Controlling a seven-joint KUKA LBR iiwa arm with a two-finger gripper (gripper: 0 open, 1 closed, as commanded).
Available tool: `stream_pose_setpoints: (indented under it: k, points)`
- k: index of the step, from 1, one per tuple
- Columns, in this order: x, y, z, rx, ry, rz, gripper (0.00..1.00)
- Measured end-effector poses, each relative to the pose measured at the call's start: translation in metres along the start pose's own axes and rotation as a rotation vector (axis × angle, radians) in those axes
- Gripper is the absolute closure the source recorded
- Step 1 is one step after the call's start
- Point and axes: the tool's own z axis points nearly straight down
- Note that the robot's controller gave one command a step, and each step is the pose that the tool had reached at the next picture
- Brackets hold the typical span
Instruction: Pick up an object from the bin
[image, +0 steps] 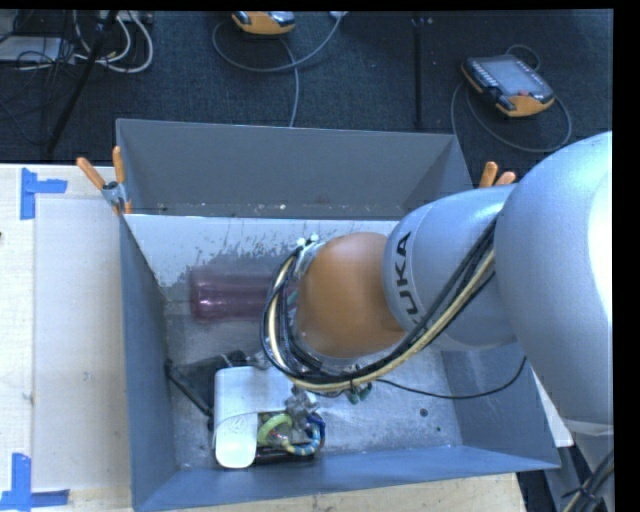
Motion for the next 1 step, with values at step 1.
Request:
stream_pose_setpoints:
  k: [1]
  points:
    - [-0.0181,-0.004,-0.1217,-0.02,0.042,0.039,1.0]
